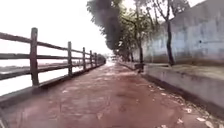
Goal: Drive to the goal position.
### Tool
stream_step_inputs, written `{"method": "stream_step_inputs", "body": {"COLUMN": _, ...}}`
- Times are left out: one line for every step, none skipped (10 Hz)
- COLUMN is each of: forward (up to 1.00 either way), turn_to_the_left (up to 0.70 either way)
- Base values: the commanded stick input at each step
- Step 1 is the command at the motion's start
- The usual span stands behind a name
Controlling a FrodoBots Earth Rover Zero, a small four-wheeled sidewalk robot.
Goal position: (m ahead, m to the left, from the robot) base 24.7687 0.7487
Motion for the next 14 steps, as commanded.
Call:
{"method": "stream_step_inputs", "body": {"forward": 1.0, "turn_to_the_left": 0.0}}
{"method": "stream_step_inputs", "body": {"forward": 1.0, "turn_to_the_left": 0.0}}
{"method": "stream_step_inputs", "body": {"forward": 1.0, "turn_to_the_left": 0.0}}
{"method": "stream_step_inputs", "body": {"forward": 1.0, "turn_to_the_left": 0.0}}
{"method": "stream_step_inputs", "body": {"forward": 1.0, "turn_to_the_left": 0.0}}
{"method": "stream_step_inputs", "body": {"forward": 1.0, "turn_to_the_left": 0.0}}
{"method": "stream_step_inputs", "body": {"forward": 1.0, "turn_to_the_left": 0.0}}
{"method": "stream_step_inputs", "body": {"forward": 1.0, "turn_to_the_left": 0.0}}
{"method": "stream_step_inputs", "body": {"forward": 1.0, "turn_to_the_left": 0.13}}
{"method": "stream_step_inputs", "body": {"forward": 1.0, "turn_to_the_left": 0.18}}
{"method": "stream_step_inputs", "body": {"forward": 1.0, "turn_to_the_left": 0.2}}
{"method": "stream_step_inputs", "body": {"forward": 1.0, "turn_to_the_left": 0.22}}
{"method": "stream_step_inputs", "body": {"forward": 1.0, "turn_to_the_left": 0.01}}
{"method": "stream_step_inputs", "body": {"forward": 1.0, "turn_to_the_left": 0.0}}
